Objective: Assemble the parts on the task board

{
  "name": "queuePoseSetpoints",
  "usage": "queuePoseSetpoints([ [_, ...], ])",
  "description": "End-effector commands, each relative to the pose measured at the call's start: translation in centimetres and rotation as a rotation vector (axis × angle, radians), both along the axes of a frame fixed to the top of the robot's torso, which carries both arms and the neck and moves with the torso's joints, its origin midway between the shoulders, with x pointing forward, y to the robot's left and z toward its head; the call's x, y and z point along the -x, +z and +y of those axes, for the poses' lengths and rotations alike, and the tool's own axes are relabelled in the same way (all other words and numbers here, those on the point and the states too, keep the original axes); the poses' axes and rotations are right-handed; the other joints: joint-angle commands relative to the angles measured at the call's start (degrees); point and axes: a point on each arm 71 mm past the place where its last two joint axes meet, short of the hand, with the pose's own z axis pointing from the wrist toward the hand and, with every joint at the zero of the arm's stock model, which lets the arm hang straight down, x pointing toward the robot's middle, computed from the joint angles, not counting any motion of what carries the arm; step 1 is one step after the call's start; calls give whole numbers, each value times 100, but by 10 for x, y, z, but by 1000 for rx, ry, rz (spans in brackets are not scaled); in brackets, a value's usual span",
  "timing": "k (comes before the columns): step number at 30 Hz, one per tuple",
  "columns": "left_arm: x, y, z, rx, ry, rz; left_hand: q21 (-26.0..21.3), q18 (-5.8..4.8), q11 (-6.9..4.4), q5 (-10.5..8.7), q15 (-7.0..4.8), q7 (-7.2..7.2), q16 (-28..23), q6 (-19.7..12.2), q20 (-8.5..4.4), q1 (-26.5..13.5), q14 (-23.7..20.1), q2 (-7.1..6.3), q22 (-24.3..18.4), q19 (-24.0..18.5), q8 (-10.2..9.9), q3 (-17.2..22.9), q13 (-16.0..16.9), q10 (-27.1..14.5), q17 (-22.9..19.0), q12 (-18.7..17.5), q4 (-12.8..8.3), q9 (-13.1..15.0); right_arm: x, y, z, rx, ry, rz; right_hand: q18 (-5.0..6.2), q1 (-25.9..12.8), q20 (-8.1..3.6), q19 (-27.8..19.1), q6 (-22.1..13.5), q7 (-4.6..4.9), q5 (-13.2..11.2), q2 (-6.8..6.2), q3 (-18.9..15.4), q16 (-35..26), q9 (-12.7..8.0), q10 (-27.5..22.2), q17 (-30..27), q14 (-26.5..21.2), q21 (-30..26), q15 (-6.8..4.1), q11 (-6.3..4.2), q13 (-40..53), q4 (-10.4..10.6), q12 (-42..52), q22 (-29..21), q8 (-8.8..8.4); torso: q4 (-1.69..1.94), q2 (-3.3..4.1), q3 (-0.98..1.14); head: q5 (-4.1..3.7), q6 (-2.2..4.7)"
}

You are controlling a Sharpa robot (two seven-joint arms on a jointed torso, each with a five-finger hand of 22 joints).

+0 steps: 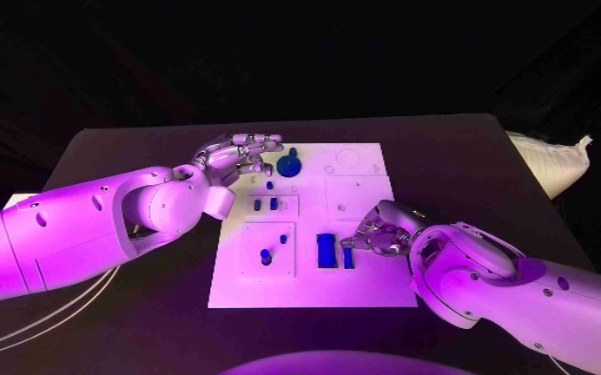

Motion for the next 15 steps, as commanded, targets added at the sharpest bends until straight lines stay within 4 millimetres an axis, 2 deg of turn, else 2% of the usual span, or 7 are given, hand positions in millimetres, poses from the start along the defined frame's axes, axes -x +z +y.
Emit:
queuePoseSetpoints([
  [1, 1, 1, -3, 9, -21, -10, -23, 65, -11, 1, 5, 8, 0, -26, 3, -4, -52, 53, -8, -36, 32, -37, -8, -39, -8, 20, -10, -6, 0, 0, 1, -5, 9, -15, -77, 165, -39, 11, -7, -9, -24, 328, -52, 18, 10, 128, 1408, 576, -19, -34, -32, 262, 72, -19, 298, 19, -10, 1, -2, -3, 16],
  [6, 1, 1, -3, 9, -21, -10, -23, 65, -11, 1, 5, 8, 0, -26, 3, -4, -52, 53, -8, -36, 32, -37, -8, -39, -8, 20, -10, -6, 0, -1, 1, -7, 13, -12, -75, 104, -33, 8, -6, -7, -59, 248, -131, 17, 21, 130, 1407, 576, -23, -30, -28, 265, 111, -14, 296, 23, -7, 5, -3, -13, 20],
  [10, 1, 1, -3, 9, -21, -10, -23, 65, -11, 1, 5, 8, 0, -26, 3, -4, -52, 53, -8, -36, 32, -37, -8, -39, -8, 20, -10, -6, -1, -2, 0, 5, 17, -7, -74, 264, -32, 5, -5, -14, -323, 200, -145, 19, 44, 128, 1411, 577, -28, -34, -35, 265, 10, -13, 294, 32, 1, 9, -3, -18, 11],
  [15, 1, 1, -3, 7, -22, -12, -23, 65, -11, 1, 5, 8, 0, -26, 3, -4, -52, 53, -8, -36, 32, -37, -8, -39, -8, 20, -10, -6, -4, -5, -1, 17, 19, -7, -75, 391, -37, 8, 0, -21, -380, 172, -147, 30, 58, 131, 1433, 581, -26, -40, -42, 270, -77, -4, 299, 39, 8, 9, 5, -5, -1],
])
